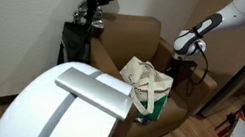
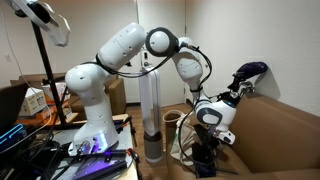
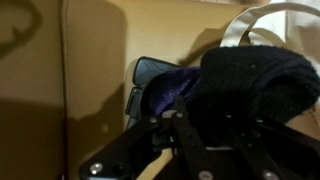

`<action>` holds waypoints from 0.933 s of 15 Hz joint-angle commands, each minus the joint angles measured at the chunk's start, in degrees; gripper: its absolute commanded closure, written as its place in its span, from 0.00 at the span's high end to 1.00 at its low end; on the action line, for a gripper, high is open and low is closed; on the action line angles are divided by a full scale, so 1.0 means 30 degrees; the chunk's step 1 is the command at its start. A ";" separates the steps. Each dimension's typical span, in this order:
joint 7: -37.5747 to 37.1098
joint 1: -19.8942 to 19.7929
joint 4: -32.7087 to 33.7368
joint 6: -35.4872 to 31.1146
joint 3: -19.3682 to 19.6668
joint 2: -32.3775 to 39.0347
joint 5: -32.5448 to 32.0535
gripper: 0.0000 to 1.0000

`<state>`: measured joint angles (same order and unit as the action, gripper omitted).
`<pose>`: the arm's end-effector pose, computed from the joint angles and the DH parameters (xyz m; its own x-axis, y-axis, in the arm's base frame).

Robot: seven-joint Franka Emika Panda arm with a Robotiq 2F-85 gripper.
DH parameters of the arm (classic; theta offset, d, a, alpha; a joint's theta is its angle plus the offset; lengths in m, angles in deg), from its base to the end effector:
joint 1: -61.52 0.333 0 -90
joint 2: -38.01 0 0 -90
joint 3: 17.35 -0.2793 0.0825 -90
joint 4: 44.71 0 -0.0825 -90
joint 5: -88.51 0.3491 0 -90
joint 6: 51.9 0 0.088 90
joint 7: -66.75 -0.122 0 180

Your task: Take the black object out of the white and green bag and put it on the sofa

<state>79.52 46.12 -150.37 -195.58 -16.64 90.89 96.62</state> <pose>0.5098 -0.1478 0.0006 0.9566 -0.1615 -0.2426 -0.1897 -0.9769 -0.0979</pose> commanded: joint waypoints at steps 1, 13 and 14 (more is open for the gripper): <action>-0.0611 0.0549 0.0940 0.0672 0.0661 0.0407 -0.0793 0.57; 0.0187 0.0868 -0.1382 -0.0703 0.0636 -0.3527 -0.1890 1.00; 0.0262 0.0861 -0.1702 -0.0687 0.0463 -0.4105 -0.1767 1.00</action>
<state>79.64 48.58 -150.05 -196.42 -14.38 84.94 92.32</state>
